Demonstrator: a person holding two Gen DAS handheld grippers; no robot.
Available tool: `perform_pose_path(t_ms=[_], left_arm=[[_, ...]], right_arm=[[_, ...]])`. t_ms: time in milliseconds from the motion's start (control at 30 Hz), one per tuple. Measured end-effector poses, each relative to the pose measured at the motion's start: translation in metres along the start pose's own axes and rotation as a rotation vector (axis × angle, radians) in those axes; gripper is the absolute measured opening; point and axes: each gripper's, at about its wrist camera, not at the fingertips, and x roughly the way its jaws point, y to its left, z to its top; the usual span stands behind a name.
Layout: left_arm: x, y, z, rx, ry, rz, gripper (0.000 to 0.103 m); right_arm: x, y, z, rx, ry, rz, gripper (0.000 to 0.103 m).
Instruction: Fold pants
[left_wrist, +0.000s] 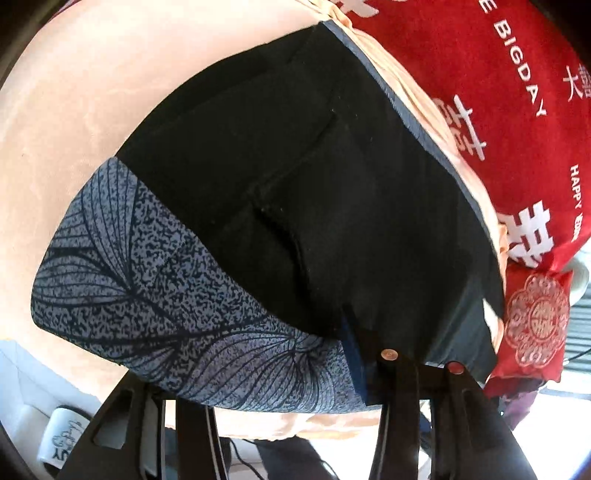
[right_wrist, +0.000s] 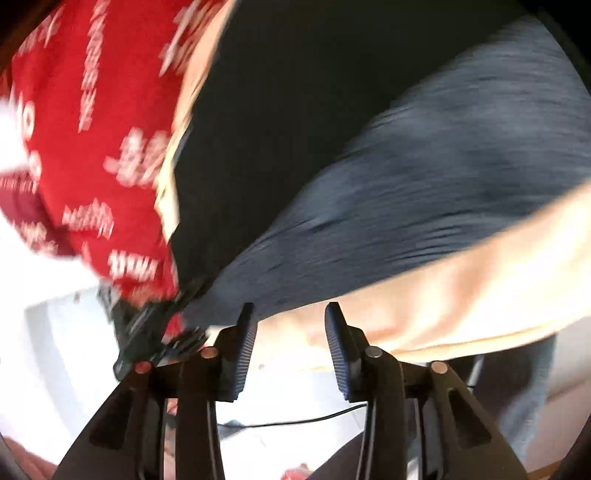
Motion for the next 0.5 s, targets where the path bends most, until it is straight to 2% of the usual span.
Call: perform_pose_path(t_ms=[100,133,300,367,433,500], left_arm=[[0.000,-0.004,0.002,0.012,0.010,0.013,0.047],[0.000,-0.006,0.002,0.020,0.013,0.016,0.047],[0.001,-0.009,0.003,0.041,0.015,0.042,0.047],[-0.001,-0.011,0.004,0.043,0.005,0.061,0.032],[-0.007,-0.014,0.004,0.047,-0.006,0.082,0.020],[-0.016,-0.017,0.005,0.039,-0.016,0.079,0.020]], right_arm=[[-0.019,-0.028,0.004,0.084,-0.064,0.031,0.042],[-0.024,-0.036,0.005,0.115,-0.088,0.065,0.042],[-0.033,-0.047,0.007,0.193,-0.201,0.183,0.042],[-0.033,-0.055,0.006,0.230,-0.210,0.222,0.041],[-0.031,-0.058,0.004,0.269,-0.205,0.220,0.005],[-0.033,-0.048,0.004,0.267,-0.200,0.196,0.005]])
